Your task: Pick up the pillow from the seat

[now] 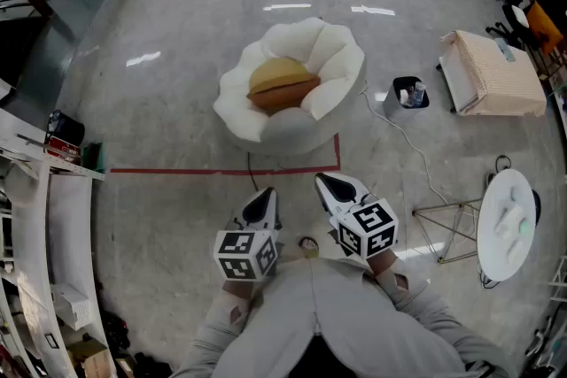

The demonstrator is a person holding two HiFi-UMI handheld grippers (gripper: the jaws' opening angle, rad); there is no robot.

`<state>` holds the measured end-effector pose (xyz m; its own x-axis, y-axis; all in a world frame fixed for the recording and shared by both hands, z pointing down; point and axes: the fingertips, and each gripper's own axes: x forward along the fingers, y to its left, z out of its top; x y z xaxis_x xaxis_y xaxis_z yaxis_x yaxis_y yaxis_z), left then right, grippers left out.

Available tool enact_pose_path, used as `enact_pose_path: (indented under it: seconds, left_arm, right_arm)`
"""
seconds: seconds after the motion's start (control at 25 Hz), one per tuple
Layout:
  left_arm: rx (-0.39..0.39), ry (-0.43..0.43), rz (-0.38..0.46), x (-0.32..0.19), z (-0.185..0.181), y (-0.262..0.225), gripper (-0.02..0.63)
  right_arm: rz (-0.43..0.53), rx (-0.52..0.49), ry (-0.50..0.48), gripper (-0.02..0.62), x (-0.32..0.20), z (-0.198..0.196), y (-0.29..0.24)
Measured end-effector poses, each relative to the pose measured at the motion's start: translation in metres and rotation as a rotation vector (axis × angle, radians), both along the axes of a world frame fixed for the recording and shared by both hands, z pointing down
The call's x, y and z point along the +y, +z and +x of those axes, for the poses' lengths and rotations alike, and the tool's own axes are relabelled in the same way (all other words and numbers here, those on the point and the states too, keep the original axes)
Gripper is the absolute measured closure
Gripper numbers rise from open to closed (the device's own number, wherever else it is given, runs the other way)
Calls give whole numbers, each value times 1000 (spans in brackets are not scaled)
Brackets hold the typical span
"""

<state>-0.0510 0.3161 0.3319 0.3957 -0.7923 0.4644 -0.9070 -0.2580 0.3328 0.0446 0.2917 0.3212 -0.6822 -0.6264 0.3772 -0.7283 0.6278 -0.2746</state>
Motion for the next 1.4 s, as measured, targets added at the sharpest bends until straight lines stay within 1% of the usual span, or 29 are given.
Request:
enact_pose_path:
  seconds: [0.28,0.44,0.68,0.76,1.0,1.2,1.4]
  left_arm:
    - [-46,-46,28,15,12,-11,600]
    - [-53,-38,46,21,18,-16,600]
    - [-83,-18,51,24,17,-16,601]
    - [-91,-18,49,23,17,-15,601]
    - [-65,-5,55,24,26,-18,601]
    - [-79,-7,37,22,27,-15,601]
    - [-73,-14,38,16,27,-14,601]
  right_arm:
    - [77,18,-33,597,26,-3,-13]
    - [83,16,-50,597,37,-6,-13]
    - [105,33,-74,597,42,-12,-16]
    - [105,30,-72,597,42,-10,-17]
    - [74,-25,-65,597,47,-3,-18]
    - [65,-6,-62,597,47,1,-13]
    - [63,22,-28,597,40,10,-9]
